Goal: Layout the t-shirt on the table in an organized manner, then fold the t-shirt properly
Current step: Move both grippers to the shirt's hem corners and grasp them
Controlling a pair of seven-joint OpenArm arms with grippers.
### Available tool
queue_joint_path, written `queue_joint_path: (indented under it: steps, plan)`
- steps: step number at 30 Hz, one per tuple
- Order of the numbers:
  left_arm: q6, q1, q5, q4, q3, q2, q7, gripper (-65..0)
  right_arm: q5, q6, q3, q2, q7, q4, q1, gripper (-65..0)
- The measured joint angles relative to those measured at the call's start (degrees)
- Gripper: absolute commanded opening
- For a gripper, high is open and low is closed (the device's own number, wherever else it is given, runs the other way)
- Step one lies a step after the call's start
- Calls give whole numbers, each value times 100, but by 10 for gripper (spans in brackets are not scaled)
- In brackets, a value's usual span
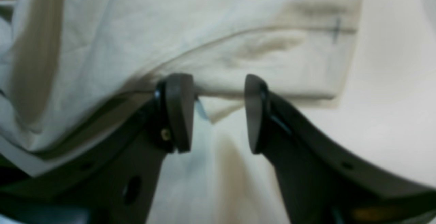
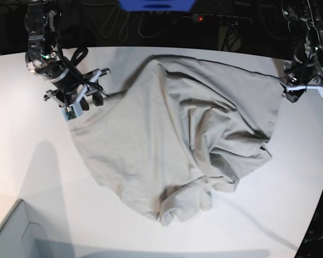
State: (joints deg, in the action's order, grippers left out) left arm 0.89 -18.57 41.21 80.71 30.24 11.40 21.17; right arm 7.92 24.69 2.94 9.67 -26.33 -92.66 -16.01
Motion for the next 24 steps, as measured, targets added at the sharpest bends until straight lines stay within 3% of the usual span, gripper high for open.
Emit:
queue_joint_path:
  steps: [10,16,18,22,24]
  plan:
    - [-44,-7,2,-455,-74,-157,-63,-355,-2,0,-7,-131,-13,-31,-74,-396]
    - [-111,72,4,-660,-476,-105,-326,-368,-2,-2,28,-129,-33,-28,-87,-390]
    - [-107,83,0,-686,-542,-101,-369,-441,0,-2,28,-129,-4,-35,-142,-390]
    - [-109,85,22,-723,-614,-94,-323,-650,-4,-2,28,-131,-33,-26,-275,-384]
    - [-109,83,57,-723,-614,-92,-319,-646,-2,-2,28,-131,-63,-17,-258,-357]
